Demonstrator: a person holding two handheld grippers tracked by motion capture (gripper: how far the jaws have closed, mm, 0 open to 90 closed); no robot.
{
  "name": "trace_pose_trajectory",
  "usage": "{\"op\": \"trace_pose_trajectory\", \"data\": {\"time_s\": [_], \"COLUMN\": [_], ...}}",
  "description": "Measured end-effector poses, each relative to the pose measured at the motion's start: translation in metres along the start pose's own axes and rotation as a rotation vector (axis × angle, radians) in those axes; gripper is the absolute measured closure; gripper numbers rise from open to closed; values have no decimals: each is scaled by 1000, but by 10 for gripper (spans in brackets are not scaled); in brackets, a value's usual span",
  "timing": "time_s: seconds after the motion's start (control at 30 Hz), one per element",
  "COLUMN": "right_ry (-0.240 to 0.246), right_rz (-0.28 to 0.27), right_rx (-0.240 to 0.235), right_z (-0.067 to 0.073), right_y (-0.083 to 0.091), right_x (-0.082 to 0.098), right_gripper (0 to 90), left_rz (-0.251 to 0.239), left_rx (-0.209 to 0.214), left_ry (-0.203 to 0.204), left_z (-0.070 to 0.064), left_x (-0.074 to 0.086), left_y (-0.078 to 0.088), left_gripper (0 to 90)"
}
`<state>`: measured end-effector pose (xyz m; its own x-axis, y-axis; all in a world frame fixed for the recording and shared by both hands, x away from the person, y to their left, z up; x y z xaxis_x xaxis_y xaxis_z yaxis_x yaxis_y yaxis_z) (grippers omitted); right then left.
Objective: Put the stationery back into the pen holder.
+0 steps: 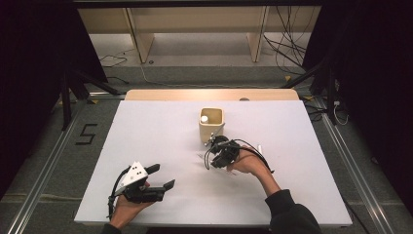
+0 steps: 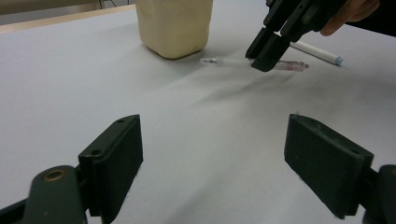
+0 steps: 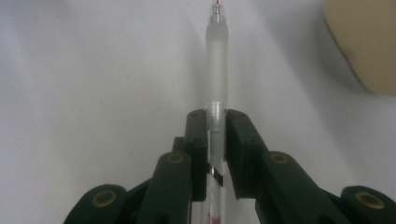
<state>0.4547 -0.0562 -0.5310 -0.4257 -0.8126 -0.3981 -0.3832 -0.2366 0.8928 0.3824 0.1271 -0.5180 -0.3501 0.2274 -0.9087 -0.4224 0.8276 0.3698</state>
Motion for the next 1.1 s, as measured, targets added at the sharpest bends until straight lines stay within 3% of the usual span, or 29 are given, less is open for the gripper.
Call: {"op": "trace_pose_trajectory", "data": {"time_s": [0.3,0.6,0.83,1.1], "right_ry": [-92,-251,-319,-370], "right_rz": [-197,-386,-485,-552], "right_rx": [-8,-8,8,41], "right_z": [-6,-17,-25,-38], "right_y": [24,42,56,71], "right_x": [-21,-45,-58,-71], "right_gripper": [796,796,796,796], "left_rz": [-3,-4,-2,-2], "left_rx": [1,2,3,2], "left_ry": [1,2,2,1], "left_z": [0,0,0,0], "left_x": [0,0,0,0], "left_y": [0,0,0,0], "left_gripper": [190,190,190,190]}}
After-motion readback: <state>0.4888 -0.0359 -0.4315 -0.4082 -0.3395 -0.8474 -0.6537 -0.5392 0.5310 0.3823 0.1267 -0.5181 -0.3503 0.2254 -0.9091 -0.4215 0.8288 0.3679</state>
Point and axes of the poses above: each handheld gripper's, and its own axes: y roughly backward along the jaws, x roughly out of its underside, z roughly to its left, the point moved 10 cm from there along -y, roughly forward along the jaws, and after that the axes turned 15 degrees about x, right-handed, at the moved point
